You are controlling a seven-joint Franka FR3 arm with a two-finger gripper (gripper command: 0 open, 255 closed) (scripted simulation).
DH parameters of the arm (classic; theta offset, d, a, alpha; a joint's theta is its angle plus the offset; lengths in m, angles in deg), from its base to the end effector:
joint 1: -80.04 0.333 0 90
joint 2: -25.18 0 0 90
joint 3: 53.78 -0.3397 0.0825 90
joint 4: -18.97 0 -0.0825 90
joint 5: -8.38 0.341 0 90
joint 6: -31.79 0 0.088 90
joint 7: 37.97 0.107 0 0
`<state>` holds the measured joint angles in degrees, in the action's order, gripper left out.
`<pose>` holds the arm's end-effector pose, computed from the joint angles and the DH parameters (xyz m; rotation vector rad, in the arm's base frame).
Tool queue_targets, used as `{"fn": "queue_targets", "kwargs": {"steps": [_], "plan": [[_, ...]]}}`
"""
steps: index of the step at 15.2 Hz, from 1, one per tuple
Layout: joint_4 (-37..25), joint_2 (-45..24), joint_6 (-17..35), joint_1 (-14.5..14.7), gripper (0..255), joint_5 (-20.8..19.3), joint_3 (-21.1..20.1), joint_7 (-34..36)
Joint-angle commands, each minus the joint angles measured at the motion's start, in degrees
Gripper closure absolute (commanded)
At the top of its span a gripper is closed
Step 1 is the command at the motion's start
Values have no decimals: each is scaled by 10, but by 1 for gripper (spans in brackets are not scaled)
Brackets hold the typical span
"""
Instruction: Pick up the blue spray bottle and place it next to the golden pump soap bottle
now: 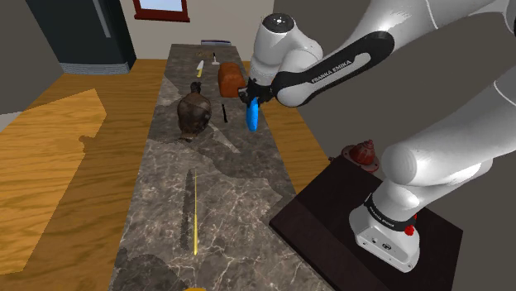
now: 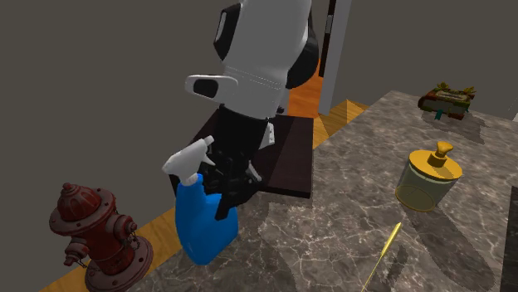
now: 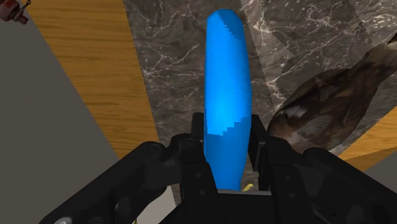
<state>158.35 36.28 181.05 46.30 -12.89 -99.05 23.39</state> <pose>0.4481 0.1096 0.4383 2.8192 -0.8181 0.6723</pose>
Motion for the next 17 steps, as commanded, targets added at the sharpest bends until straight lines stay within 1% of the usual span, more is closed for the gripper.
{"fn": "queue_targets", "kwargs": {"steps": [1, 8, 17], "plan": [[-6, 9, -12, 9, 255, 19, 7, -16], [-30, 45, -59, 36, 255, 74, 36, -69], [-71, 77, -124, 58, 255, 117, 63, -116]]}}
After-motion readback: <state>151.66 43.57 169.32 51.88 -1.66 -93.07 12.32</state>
